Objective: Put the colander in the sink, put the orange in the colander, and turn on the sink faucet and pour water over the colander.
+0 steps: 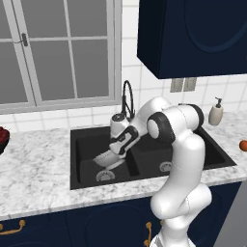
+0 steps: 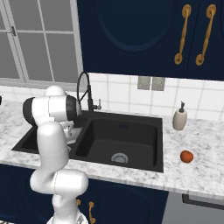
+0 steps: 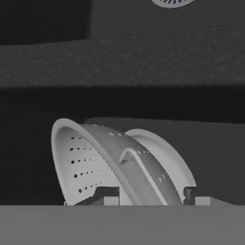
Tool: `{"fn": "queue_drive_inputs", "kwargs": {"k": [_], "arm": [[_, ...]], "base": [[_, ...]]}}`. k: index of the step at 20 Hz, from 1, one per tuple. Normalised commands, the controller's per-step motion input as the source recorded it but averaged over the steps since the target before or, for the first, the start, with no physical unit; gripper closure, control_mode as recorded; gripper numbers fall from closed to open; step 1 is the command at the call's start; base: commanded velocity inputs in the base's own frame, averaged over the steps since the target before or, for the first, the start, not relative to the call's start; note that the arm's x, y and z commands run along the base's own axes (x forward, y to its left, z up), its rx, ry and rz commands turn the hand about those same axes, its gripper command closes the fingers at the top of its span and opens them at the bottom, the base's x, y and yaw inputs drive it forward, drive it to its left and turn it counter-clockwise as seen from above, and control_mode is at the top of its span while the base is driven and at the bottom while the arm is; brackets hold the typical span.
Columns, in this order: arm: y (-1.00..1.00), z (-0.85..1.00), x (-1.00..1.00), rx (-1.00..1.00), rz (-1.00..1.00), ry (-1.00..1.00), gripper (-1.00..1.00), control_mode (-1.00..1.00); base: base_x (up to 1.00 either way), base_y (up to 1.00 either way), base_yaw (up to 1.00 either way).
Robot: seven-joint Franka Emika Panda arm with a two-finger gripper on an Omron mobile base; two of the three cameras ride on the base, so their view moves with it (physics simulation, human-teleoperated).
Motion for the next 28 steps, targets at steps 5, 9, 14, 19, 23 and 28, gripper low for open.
{"fn": "queue_drive_inputs", "kwargs": {"k": [5,9,14,19,23,28], "arm": [[0.04,-0.05,-0.02,0.02,-0.13,0.00,1.00,-1.00],[0.02,-0.05,-0.04,0.00,-0.01,0.00,1.00,-1.00],[0.26,-0.19,-0.09,0.00,-0.13,0.00,1.00,-1.00],[0.26,-0.15,0.00,0.03,-0.18,0.00,1.00,-1.00],[0.18,-0.11,0.00,0.00,-0.10,0.00,-1.00,-1.00],[0.00,0.00,0.00,0.00,0.00,0.00,-1.00,-1.00]], "base": [[0.00,0.00,0.00],[0.00,0.00,0.00],[0.00,0.00,0.00],[0.00,0.00,0.00],[0.00,0.00,0.00],[0.00,0.00,0.00]]}}
